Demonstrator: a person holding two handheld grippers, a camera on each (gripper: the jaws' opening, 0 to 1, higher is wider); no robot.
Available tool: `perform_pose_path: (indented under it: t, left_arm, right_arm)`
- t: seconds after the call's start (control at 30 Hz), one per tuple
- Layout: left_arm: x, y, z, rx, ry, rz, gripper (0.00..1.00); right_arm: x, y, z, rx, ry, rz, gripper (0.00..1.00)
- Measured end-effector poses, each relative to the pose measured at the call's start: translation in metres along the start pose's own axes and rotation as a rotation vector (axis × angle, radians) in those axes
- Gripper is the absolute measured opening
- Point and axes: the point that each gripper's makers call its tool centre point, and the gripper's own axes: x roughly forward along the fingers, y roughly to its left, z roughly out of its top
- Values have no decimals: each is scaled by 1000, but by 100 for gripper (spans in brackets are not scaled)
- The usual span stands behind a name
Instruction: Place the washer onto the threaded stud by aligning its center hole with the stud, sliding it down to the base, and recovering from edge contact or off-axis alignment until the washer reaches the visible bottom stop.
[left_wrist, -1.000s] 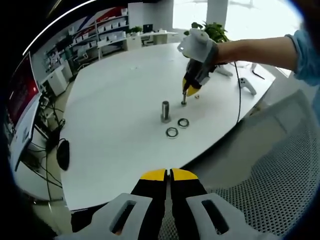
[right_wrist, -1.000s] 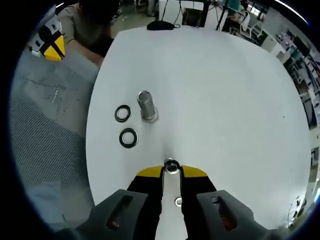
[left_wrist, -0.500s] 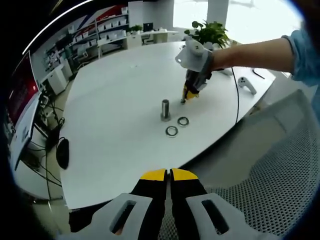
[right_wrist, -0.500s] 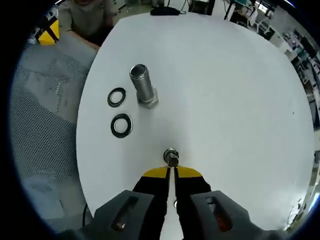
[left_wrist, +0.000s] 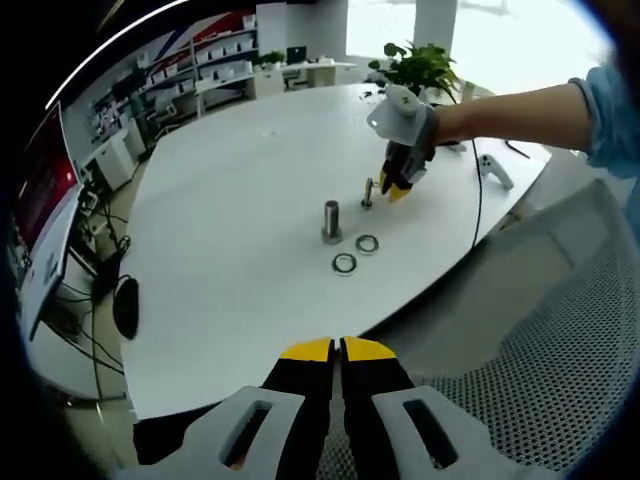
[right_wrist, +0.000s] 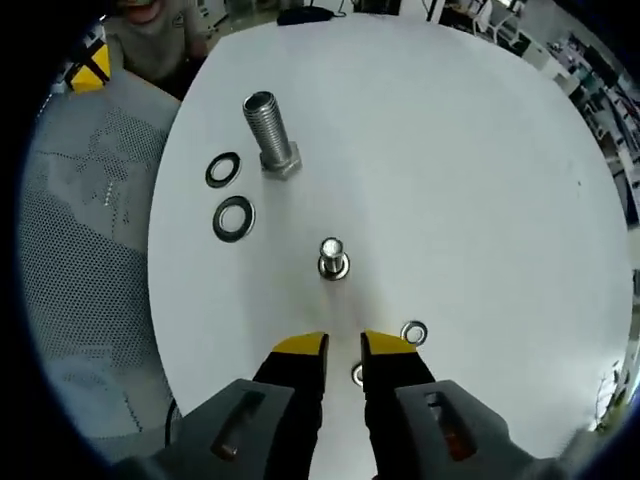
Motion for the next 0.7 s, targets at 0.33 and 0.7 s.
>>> perform_pose_path:
  t: [0.33, 0.7]
  left_arm:
    - [0, 1, 0, -2, -2, 3, 0]
    - [0, 1, 0, -4, -1, 3, 0]
  right_arm:
    - [-6, -12, -20, 79, -23, -24, 18]
    - [-1, -17, -26, 94, -12, -22, 18]
